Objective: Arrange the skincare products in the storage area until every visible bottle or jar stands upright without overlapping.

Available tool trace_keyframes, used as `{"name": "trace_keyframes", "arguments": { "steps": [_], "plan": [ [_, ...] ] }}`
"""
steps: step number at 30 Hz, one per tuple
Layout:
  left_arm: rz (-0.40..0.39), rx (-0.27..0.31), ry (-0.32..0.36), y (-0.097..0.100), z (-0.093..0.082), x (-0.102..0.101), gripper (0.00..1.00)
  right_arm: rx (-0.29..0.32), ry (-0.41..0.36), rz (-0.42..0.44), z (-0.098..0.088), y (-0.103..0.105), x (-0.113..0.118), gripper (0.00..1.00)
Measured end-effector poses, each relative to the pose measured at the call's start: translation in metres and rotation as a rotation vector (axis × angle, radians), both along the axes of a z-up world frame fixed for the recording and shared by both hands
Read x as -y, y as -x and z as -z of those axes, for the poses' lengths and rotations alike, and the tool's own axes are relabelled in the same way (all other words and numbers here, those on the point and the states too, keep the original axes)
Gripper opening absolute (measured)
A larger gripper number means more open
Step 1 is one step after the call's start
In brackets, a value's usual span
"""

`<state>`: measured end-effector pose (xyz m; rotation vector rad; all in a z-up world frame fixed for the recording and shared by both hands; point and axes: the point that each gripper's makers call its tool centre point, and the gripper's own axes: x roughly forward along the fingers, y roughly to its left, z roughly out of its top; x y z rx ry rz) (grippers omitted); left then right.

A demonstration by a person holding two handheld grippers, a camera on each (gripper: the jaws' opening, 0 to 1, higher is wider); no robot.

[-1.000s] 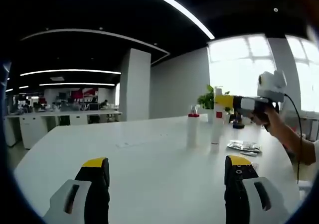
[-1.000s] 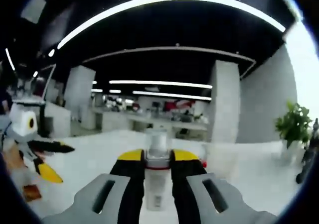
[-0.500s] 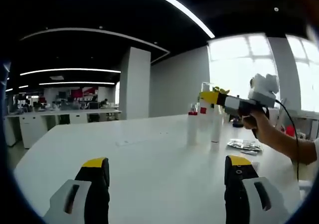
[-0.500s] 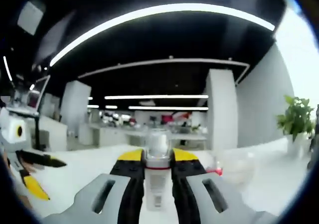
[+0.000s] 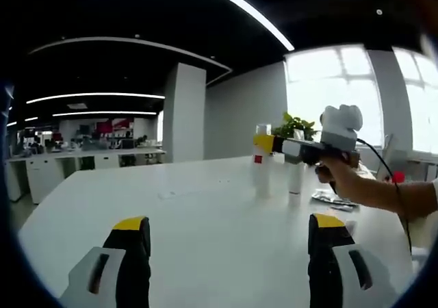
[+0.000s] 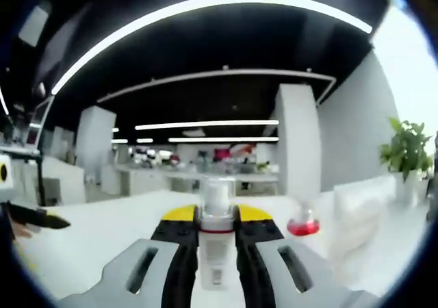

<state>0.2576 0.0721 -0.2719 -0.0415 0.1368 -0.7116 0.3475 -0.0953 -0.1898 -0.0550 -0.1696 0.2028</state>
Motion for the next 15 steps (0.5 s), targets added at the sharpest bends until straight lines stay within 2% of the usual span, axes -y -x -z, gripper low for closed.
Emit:
{"name": "trace_keyframes", "arguments": {
  "steps": [4, 6, 7, 11, 13, 15],
  "plan": [
    [-0.002, -0.003, 0.006, 0.001, 0.000, -0.001, 0.99, -0.007, 0.013, 0.007, 0.008, 0.002, -0.006, 0.18],
    [-0.002, -0.002, 0.006, 0.001, 0.000, -0.001, 0.99, -0.023, -0.031, -0.005, 0.010, -0.003, -0.004, 0.18],
    [-0.002, -0.003, 0.006, 0.002, 0.000, 0.000, 0.99, -0.038, -0.031, 0.002, 0.013, -0.011, -0.001, 0.18],
    [0.001, -0.001, 0.008, 0.003, 0.000, 0.000, 0.99, -0.047, -0.031, 0.004, 0.022, -0.017, -0.001, 0.18],
    [0.004, -0.001, 0.009, 0.002, -0.001, 0.000, 0.99, -0.046, -0.007, -0.021, 0.026, -0.016, -0.007, 0.18],
    [0.003, 0.000, 0.016, 0.002, -0.002, 0.000, 0.99, -0.053, 0.040, -0.006, 0.030, -0.020, -0.005, 0.18]
  ]
}}
